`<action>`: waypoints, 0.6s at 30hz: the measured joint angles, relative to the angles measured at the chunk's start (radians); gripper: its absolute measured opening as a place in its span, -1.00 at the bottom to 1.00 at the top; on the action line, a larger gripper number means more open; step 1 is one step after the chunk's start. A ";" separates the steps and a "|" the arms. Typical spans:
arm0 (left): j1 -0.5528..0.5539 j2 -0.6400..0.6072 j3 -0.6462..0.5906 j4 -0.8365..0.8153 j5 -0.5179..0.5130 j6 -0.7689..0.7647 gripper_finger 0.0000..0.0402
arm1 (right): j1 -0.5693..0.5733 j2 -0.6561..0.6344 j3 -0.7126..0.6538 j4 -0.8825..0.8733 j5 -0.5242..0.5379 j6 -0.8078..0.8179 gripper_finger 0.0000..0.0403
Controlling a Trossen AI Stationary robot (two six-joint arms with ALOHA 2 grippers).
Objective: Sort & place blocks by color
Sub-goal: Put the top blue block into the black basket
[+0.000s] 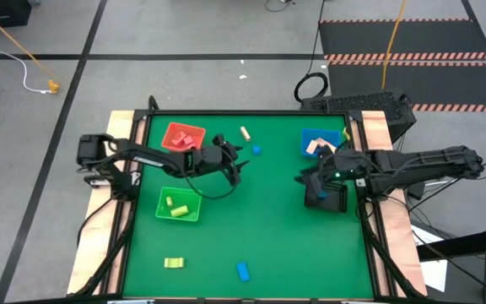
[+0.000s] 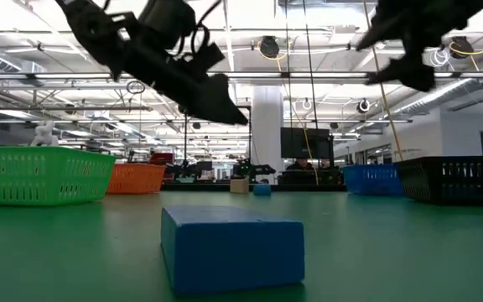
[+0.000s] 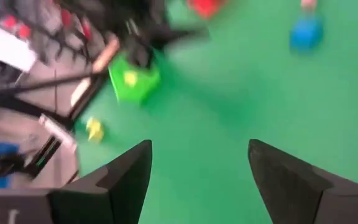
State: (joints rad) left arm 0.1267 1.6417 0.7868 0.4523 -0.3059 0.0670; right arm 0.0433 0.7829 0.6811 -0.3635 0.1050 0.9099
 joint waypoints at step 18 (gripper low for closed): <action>-0.029 -0.095 0.000 -0.155 -0.017 -0.306 0.27 | -0.052 0.524 -0.198 1.195 0.546 -0.608 0.28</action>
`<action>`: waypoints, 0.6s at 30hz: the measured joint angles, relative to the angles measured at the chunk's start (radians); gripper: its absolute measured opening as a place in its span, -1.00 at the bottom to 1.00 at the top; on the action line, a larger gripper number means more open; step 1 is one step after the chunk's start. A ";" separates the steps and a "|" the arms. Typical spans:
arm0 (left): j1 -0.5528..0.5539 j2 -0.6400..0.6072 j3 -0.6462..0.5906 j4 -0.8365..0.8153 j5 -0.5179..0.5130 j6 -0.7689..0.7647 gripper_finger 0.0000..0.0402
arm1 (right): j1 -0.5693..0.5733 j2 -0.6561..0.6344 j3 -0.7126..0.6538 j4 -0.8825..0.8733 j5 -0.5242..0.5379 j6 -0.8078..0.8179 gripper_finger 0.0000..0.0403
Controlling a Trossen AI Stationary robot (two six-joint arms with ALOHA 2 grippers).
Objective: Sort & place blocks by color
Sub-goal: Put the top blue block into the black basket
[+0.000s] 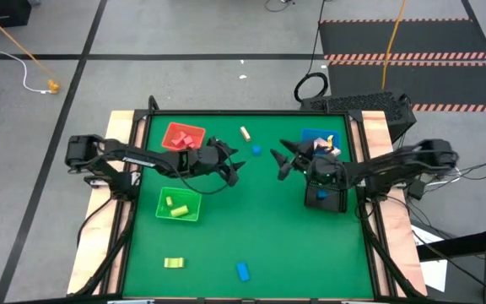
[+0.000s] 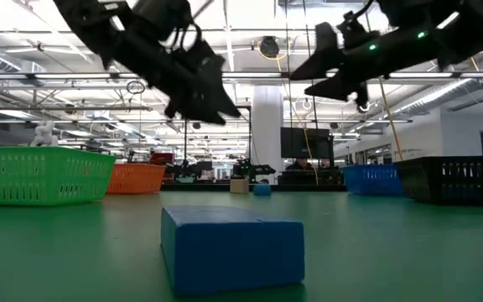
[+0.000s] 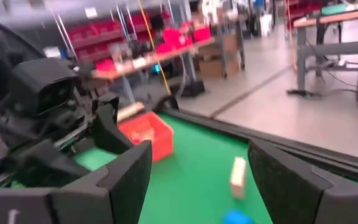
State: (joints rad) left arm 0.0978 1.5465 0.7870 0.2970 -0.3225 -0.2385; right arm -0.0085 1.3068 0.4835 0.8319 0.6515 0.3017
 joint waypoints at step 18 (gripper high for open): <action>-0.076 -0.266 0.001 -0.190 -0.001 -0.047 0.27 | -0.066 0.389 0.332 -0.359 0.006 0.146 0.28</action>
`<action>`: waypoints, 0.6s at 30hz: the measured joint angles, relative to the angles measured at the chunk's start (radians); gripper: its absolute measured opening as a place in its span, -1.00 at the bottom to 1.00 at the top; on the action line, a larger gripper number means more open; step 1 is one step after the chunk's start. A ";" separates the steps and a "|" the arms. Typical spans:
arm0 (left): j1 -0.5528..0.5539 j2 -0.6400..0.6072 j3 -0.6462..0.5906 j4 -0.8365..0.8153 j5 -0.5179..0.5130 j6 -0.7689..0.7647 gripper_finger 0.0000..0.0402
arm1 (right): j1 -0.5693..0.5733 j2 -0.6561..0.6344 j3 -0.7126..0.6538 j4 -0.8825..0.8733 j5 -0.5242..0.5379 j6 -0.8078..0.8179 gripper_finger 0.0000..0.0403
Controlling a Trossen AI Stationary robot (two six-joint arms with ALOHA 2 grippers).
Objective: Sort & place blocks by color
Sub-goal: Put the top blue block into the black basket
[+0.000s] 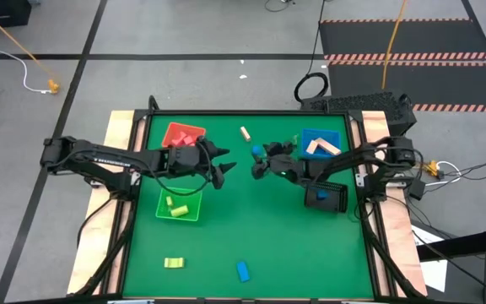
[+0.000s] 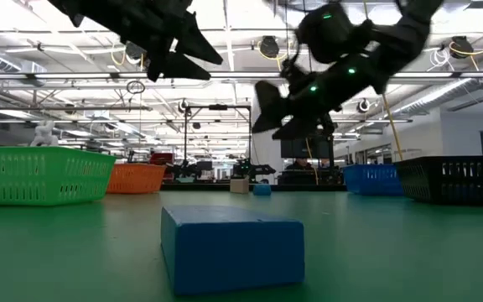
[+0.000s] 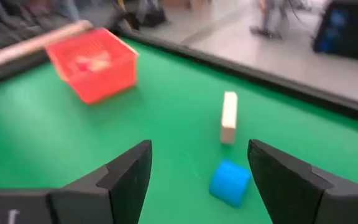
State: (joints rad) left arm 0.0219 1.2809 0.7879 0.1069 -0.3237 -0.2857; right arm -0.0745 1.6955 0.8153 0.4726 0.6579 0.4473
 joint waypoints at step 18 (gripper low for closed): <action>-0.006 -0.023 -0.001 -0.142 0.001 -0.086 0.27 | -0.083 0.159 0.179 -0.255 -0.004 0.379 0.28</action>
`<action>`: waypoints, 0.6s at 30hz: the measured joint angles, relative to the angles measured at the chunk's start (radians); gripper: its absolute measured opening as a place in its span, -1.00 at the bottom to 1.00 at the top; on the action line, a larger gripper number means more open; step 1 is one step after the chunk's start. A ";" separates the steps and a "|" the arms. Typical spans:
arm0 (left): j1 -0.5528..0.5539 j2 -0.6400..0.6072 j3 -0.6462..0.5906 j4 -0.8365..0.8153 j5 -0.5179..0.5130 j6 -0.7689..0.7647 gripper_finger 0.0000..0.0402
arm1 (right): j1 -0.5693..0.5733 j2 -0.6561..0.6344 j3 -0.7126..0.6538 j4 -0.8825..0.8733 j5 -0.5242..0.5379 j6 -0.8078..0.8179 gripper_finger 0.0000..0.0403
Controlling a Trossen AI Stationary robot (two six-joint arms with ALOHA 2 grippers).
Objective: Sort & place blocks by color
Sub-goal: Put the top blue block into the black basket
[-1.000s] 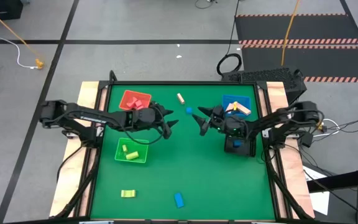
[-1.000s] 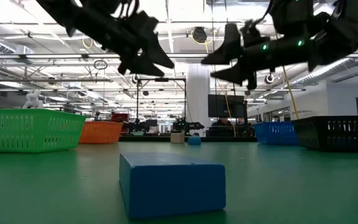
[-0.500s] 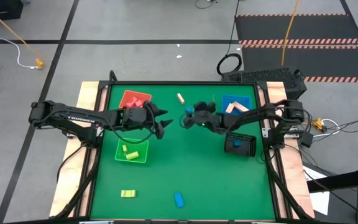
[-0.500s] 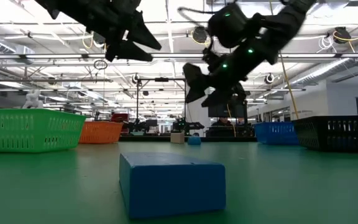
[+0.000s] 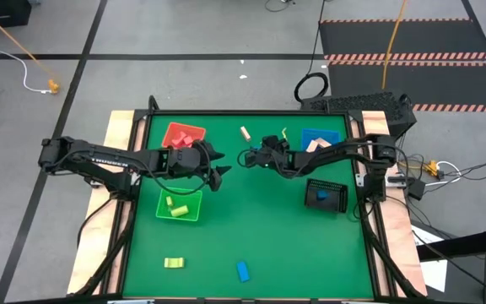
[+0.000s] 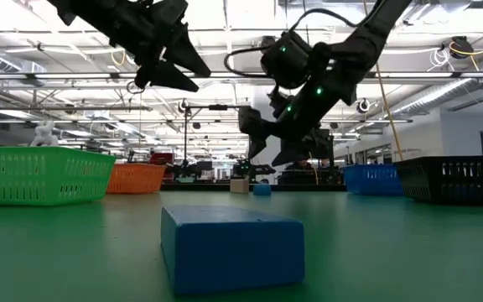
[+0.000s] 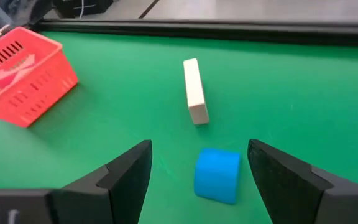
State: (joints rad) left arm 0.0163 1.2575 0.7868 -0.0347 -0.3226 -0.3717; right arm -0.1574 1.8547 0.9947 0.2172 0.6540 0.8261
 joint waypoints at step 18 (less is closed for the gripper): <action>-0.019 0.000 0.000 -0.024 0.007 0.009 0.27 | -0.002 0.118 0.037 0.059 -0.028 -0.005 0.28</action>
State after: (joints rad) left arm -0.0025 1.2575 0.7868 -0.0587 -0.3156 -0.3626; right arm -0.1596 1.9729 1.0317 0.2761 0.6265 0.8206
